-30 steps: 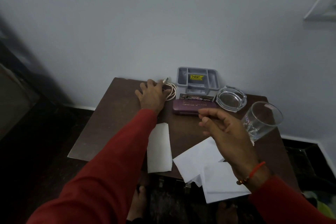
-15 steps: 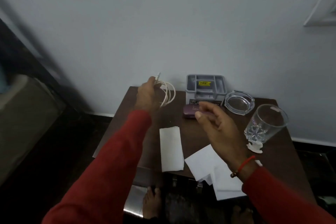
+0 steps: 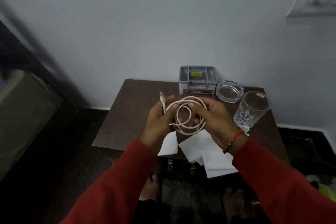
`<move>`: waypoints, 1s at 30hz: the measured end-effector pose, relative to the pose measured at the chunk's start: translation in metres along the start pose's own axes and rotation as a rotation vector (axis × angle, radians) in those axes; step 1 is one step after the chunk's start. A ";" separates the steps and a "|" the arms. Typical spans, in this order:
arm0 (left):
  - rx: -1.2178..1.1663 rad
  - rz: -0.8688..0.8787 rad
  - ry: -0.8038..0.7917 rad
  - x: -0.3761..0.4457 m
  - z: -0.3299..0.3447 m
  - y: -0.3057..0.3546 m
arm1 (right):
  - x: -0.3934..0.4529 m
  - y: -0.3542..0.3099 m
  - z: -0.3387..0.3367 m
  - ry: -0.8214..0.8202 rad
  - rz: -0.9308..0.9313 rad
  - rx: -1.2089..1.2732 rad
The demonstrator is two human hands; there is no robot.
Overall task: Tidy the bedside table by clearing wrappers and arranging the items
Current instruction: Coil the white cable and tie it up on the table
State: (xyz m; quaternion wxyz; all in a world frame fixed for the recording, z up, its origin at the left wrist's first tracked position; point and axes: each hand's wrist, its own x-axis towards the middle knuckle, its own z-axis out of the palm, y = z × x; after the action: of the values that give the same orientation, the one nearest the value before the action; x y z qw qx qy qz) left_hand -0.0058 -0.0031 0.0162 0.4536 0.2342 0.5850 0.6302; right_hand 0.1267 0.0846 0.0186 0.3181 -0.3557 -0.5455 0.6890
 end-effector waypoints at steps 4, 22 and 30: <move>-0.121 -0.171 -0.145 -0.004 0.004 -0.002 | 0.002 -0.008 0.001 -0.154 0.168 0.249; -0.326 0.080 0.271 0.025 -0.015 0.026 | -0.002 -0.024 -0.026 0.174 -0.021 -0.112; -0.486 -0.098 -0.096 0.016 -0.036 0.047 | -0.011 -0.031 -0.018 0.194 -0.345 -0.299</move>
State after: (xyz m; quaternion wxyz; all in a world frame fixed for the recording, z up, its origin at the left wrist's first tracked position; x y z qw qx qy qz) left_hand -0.0567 -0.0038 0.0496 0.5540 0.1192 0.4046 0.7177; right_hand 0.1494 0.0913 0.0478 0.4256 -0.3649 -0.6610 0.4988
